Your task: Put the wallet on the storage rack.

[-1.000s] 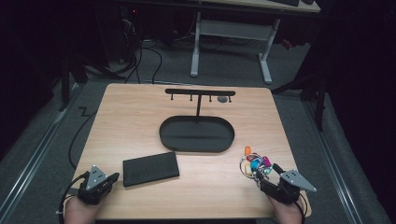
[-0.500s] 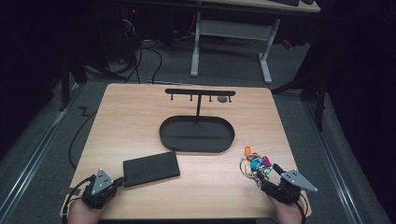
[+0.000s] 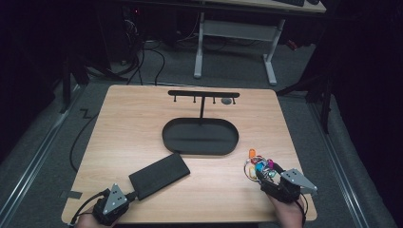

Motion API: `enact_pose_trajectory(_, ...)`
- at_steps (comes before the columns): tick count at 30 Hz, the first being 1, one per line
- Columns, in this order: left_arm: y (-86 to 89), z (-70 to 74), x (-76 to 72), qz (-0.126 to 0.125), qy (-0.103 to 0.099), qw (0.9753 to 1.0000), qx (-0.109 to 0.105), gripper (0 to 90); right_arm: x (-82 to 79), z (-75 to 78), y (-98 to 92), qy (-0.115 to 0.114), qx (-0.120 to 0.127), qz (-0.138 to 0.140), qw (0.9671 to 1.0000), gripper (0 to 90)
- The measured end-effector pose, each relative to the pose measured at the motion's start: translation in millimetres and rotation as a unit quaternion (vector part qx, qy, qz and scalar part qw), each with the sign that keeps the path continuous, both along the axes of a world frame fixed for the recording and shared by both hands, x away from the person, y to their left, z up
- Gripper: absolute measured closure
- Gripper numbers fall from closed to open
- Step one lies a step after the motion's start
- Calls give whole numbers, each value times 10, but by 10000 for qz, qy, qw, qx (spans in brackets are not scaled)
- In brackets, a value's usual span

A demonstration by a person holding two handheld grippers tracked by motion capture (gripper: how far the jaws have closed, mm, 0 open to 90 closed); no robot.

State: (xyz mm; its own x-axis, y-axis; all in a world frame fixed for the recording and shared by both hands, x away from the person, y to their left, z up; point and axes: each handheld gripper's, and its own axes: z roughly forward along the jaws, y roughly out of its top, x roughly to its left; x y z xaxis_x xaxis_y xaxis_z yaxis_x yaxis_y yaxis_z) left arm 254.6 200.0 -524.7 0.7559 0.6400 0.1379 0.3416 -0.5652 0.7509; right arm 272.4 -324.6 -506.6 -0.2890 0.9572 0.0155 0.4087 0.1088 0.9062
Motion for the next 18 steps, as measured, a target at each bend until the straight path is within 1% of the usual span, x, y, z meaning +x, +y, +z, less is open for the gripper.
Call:
enact_pose_trajectory(7,-154,5,-87,-363,25,9993,10,892,2,0,-5,1,19,-15,10000,281)
enact_pose_trajectory(8,-185,7,-103,-445,8,9990,41,887,0,0,-6,0,17,-14,10000,281)
enact_pose_trajectory(9,-197,11,-109,-452,1,9989,102,871,-3,0,-10,0,16,-16,10000,281)
enact_pose_trajectory(10,-192,19,-108,-388,-23,9991,189,850,-5,-2,-12,-7,20,-25,10000,281)
enact_pose_trajectory(11,-163,29,-98,-297,-34,9993,215,835,-10,-2,-16,-8,15,-32,10000,282)
enact_pose_trajectory(14,-23,61,-31,4,21,10000,-38,803,-31,2,-34,-29,14,-43,10000,287)
enact_pose_trajectory(18,84,99,38,331,-42,9992,-215,683,-49,-2,-70,-28,4,-105,9999,300)
